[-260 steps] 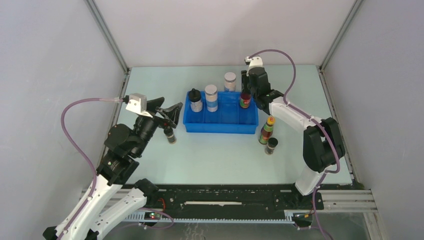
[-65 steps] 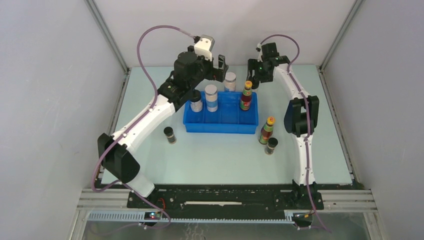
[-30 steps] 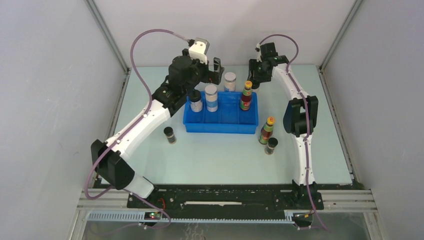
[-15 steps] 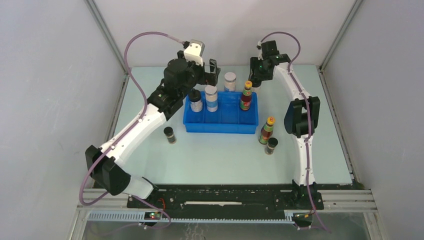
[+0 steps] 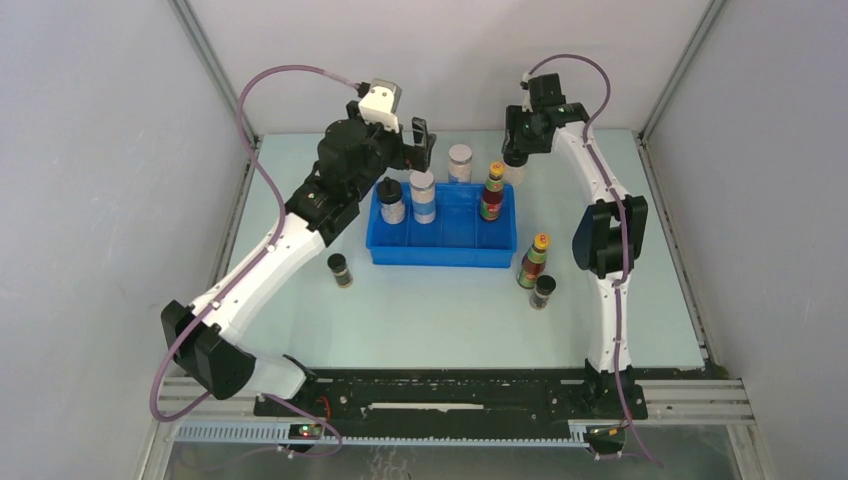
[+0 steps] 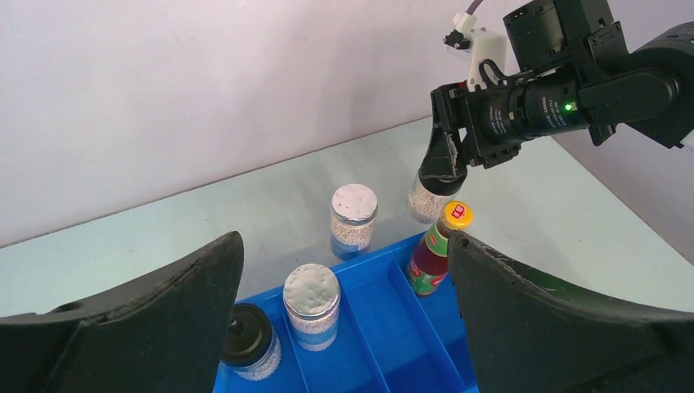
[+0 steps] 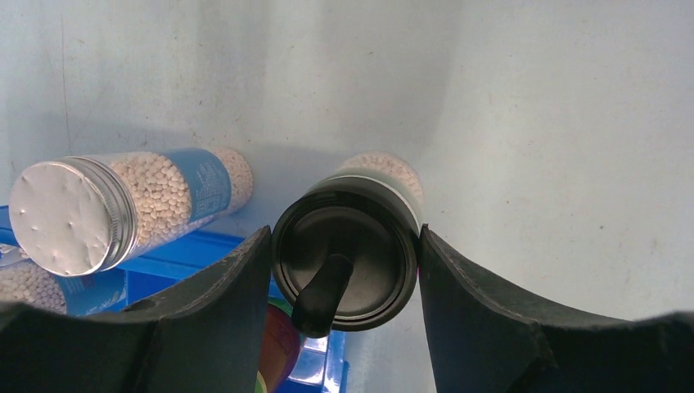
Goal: Organize the condiment bottles
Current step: Pick up the bottle from the center of the board.
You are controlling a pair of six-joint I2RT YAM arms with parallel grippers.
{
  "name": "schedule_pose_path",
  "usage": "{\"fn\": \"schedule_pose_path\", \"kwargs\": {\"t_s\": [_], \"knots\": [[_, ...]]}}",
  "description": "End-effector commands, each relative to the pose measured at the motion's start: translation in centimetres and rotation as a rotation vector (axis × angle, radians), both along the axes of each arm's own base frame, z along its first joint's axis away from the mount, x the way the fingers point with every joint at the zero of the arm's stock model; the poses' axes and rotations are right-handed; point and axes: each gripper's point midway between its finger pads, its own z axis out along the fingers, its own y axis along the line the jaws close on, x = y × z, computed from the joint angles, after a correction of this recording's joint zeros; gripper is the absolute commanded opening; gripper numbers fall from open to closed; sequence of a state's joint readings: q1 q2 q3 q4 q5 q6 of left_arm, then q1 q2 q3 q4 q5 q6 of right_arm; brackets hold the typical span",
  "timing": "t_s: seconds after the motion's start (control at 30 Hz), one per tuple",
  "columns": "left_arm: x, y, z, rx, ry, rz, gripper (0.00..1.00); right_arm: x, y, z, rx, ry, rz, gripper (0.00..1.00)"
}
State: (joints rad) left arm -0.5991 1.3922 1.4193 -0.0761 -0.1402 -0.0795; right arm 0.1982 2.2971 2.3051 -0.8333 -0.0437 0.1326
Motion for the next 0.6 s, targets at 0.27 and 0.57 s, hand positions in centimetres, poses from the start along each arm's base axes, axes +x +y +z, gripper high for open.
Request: {"fn": "schedule_pose_path", "kwargs": {"t_s": [0.27,0.57], "knots": [[-0.8,1.0,0.9,-0.015,-0.028,0.020,0.98,0.6,-1.4,9.6,0.043,-0.218,-0.054,0.00],[-0.9,1.1,0.9,-0.017,-0.029,0.022,0.98,-0.1,-2.0,11.7,0.037,-0.252,-0.063,0.00]]}}
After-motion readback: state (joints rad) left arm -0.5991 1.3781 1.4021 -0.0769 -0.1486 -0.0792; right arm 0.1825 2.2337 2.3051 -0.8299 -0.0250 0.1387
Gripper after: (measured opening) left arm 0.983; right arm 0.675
